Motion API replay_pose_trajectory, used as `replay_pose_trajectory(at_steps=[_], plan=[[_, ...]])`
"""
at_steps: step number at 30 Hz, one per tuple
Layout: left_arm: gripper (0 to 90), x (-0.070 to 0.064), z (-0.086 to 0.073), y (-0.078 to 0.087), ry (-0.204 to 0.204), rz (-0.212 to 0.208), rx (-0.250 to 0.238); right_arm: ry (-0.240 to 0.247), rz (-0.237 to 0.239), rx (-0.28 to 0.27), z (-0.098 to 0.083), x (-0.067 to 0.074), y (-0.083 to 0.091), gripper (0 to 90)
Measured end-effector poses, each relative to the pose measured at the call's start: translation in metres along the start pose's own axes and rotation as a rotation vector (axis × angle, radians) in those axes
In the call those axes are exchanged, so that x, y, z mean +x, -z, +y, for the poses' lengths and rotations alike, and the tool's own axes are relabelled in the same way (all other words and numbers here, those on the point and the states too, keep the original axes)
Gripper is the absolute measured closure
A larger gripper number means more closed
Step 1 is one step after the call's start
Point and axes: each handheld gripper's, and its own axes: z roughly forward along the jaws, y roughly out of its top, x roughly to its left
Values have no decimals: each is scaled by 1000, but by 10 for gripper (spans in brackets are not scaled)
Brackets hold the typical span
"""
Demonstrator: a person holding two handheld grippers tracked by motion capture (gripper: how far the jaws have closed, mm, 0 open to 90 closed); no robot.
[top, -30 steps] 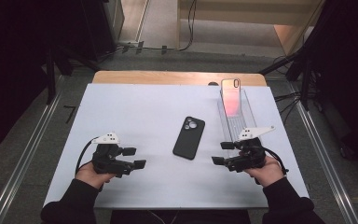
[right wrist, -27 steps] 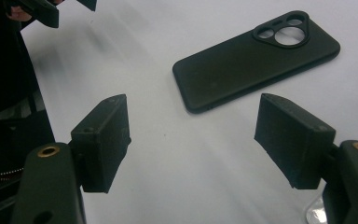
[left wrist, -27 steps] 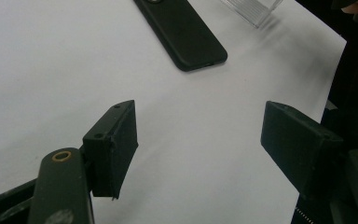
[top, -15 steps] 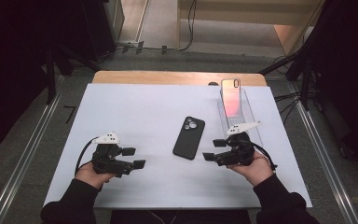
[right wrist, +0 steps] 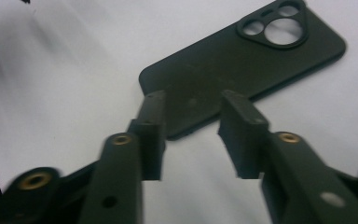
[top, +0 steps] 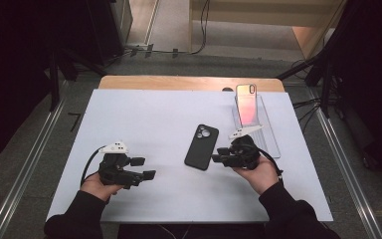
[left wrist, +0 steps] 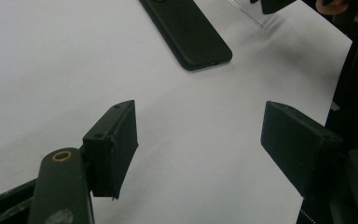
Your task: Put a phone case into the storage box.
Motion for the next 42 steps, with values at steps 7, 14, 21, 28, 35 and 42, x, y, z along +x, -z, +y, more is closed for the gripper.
replay_pose_trajectory(at_steps=[7,14,21,28,35,42], plan=[[277,0,-1,0,5,5,-6,-27,6,15,-1,1,-18,874],[277,0,-1,0,1,2,-6,-44,-66,46,-3,-3,-37,873],[277,0,-1,0,2,2,-5,-49,-92,95,-5,-6,-46,873],[277,1,-1,0,1,3,2,-25,-71,85,-3,-3,-52,873],[277,2,-1,0,6,6,-2,-4,-50,86,5,5,-61,873],[277,3,-2,1,8,9,-3,7,-26,77,11,11,-70,873]])
